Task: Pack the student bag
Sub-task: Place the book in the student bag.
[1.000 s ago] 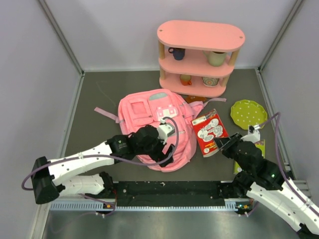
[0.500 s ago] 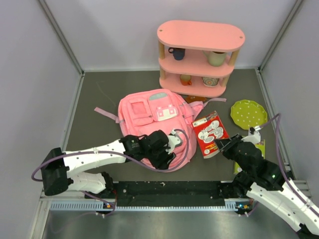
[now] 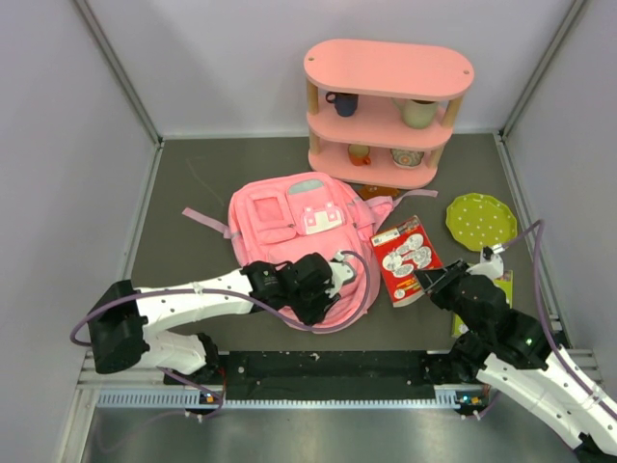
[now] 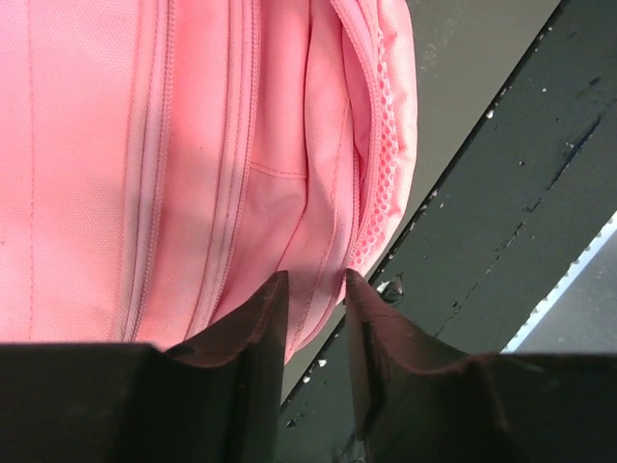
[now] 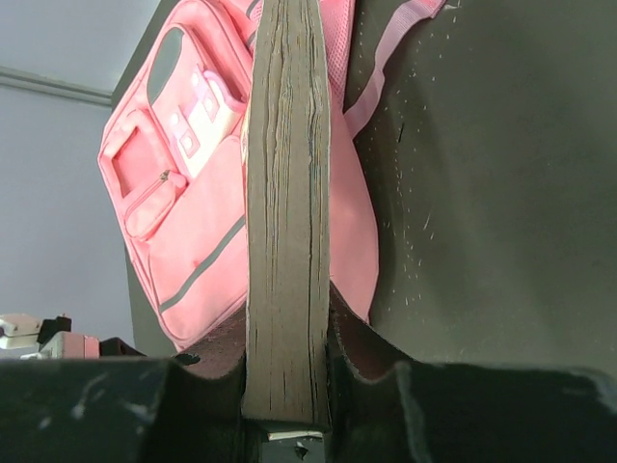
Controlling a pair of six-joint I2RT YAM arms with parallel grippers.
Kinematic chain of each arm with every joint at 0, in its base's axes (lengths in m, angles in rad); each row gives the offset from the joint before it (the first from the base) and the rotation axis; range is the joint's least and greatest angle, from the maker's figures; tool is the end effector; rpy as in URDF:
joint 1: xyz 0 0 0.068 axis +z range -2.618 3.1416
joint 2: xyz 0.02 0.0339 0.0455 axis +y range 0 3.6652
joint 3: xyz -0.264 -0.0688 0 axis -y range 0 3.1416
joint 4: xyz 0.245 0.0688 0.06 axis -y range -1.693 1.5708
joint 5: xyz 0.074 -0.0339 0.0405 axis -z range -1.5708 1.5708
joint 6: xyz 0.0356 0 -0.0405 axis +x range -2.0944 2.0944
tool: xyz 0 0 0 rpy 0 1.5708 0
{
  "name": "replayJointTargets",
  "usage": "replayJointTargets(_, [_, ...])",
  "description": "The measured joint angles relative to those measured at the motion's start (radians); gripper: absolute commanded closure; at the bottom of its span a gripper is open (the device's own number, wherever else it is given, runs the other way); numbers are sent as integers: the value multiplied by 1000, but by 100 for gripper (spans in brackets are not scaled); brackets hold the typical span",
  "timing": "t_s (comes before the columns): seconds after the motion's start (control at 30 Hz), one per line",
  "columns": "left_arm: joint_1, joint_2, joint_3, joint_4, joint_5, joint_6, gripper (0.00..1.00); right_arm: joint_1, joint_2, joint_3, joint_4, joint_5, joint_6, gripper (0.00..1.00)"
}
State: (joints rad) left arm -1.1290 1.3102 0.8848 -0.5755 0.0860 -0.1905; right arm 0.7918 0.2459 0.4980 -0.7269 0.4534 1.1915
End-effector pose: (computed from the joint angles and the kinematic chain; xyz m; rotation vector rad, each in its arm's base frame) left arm 0.1080 -0.2354 0.2300 1.2444 2.3795 -0.5733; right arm 0.0677 0.0463 0.2485 0.6957 1.9684 0.7950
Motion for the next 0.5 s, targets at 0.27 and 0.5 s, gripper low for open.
replayJointTargets(0.27, [0, 0, 0, 9, -40, 0, 100, 0, -2, -6, 1, -8, 12, 100])
replayJointTargets(0.5, [-5, -30, 0, 11, -112, -28, 100, 0, -17, -28, -7, -22, 17, 100])
